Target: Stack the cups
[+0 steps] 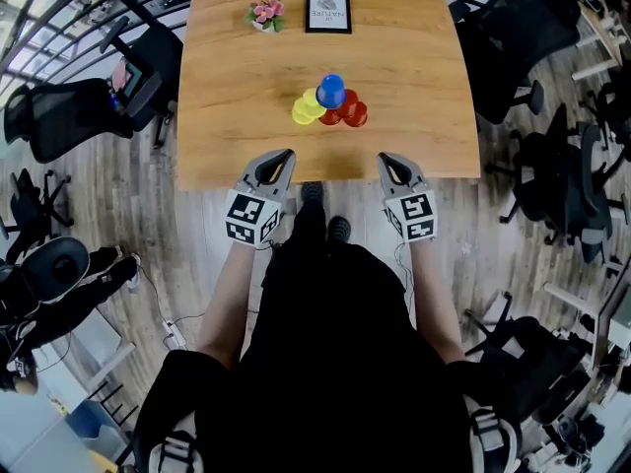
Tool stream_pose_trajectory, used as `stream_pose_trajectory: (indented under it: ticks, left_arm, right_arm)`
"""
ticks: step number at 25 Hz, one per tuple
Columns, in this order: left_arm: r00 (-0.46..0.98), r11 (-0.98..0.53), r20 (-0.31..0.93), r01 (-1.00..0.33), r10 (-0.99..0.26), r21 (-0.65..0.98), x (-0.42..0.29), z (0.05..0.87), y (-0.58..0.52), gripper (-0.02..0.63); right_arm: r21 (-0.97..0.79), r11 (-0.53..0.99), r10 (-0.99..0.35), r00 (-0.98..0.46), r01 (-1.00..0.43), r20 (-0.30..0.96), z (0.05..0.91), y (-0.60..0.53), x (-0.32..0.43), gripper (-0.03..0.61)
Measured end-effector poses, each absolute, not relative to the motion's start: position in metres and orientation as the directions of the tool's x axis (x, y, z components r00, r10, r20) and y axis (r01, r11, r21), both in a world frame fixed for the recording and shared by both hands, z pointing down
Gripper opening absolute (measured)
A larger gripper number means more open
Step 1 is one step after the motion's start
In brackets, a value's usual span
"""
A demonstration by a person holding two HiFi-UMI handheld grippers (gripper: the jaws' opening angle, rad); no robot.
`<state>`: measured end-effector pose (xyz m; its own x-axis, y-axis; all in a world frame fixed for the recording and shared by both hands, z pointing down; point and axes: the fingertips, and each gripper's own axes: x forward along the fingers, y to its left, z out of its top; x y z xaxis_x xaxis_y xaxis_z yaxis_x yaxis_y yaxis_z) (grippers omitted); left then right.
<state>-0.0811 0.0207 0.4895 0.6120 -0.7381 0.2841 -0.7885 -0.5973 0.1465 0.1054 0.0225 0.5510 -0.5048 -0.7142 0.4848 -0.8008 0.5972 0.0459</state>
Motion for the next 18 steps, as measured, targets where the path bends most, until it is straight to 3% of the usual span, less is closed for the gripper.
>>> stream_pose_trajectory:
  ticks: [18]
  left_arm:
    - [0.541,-0.528,0.307,-0.839,-0.783,0.131,-0.087,0.493,0.056,0.026]
  right_arm:
    - [0.060,0.657,-0.681,-0.558,-0.751,0.475,0.545,0.044,0.108,0.006]
